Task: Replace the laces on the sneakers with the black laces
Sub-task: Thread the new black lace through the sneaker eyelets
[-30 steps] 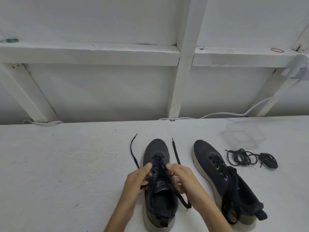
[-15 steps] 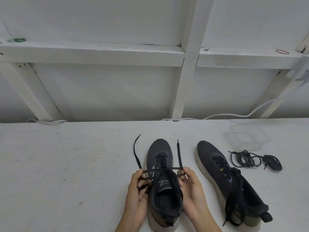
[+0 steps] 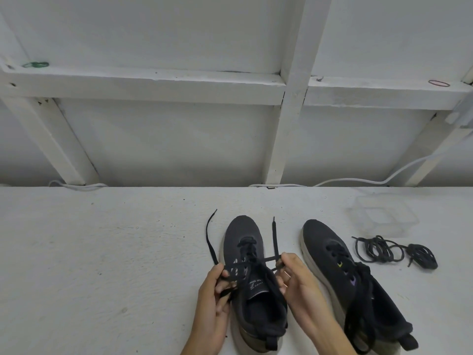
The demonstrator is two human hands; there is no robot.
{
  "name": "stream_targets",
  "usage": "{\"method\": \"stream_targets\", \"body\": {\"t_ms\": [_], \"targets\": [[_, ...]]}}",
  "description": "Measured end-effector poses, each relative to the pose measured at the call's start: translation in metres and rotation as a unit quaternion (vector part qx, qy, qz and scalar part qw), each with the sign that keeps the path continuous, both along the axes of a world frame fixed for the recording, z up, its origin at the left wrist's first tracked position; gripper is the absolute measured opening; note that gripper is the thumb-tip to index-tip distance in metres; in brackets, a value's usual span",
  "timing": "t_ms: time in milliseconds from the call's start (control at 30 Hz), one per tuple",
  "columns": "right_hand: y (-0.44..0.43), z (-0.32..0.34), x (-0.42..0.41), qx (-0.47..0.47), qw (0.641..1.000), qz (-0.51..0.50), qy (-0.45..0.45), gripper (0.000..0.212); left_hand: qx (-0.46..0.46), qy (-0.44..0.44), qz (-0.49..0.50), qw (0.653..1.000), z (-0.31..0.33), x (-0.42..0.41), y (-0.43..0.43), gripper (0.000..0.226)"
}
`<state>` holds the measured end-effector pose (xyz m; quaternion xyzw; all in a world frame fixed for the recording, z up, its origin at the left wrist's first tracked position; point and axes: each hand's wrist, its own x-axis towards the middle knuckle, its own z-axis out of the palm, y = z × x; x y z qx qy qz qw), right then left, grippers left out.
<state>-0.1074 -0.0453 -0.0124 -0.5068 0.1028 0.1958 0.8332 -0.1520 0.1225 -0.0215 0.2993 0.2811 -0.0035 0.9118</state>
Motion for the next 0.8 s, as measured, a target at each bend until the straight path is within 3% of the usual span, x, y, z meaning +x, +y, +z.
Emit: {"method": "stream_targets", "body": {"t_ms": [67, 133, 233, 300, 367, 500, 567, 667, 733, 800], "targets": [[-0.005, 0.008, -0.002, -0.075, 0.996, 0.018, -0.044, 0.025, 0.049, -0.014, -0.017, 0.999, 0.002, -0.002, 0.003, 0.027], [-0.012, 0.013, -0.007, -0.174, 0.979, 0.058, -0.091, 0.03, 0.153, -0.032, -0.053, 0.986, 0.008, -0.004, 0.008, 0.034], [-0.024, 0.01, -0.019, -0.287, 0.938, 0.133, -0.141, 0.053, 0.347, -0.032, -0.076, 0.934, 0.016, -0.01, 0.018, 0.039], [-0.03, 0.005, -0.026, -0.332, 0.915, 0.164, -0.162, 0.045, 0.43, -0.05, -0.088, 0.897, 0.023, -0.015, 0.026, 0.043], [-0.036, 0.005, -0.028, -0.34, 0.904, 0.177, -0.187, 0.025, 0.49, -0.101, -0.122, 0.857, 0.035, -0.015, 0.036, 0.044], [-0.04, 0.031, -0.014, -0.337, 0.891, 0.219, -0.21, 0.022, 0.652, -0.16, -0.126, 0.73, 0.066, -0.003, 0.047, 0.052], [-0.034, 0.05, -0.003, -0.318, 0.902, 0.193, -0.22, 0.017, 0.682, -0.197, -0.116, 0.694, 0.086, 0.005, 0.044, 0.048], [-0.008, 0.07, 0.007, -0.326, 0.885, 0.189, -0.276, 0.013, 0.694, -0.267, -0.145, 0.653, 0.11, 0.017, 0.035, 0.043], [0.012, 0.075, 0.012, -0.343, 0.859, 0.229, -0.303, 0.016, 0.727, -0.304, -0.155, 0.596, 0.118, 0.026, 0.027, 0.042], [0.027, 0.077, 0.014, -0.362, 0.84, 0.244, -0.321, 0.017, 0.768, -0.318, -0.105, 0.546, 0.117, 0.035, 0.019, 0.038]]}}
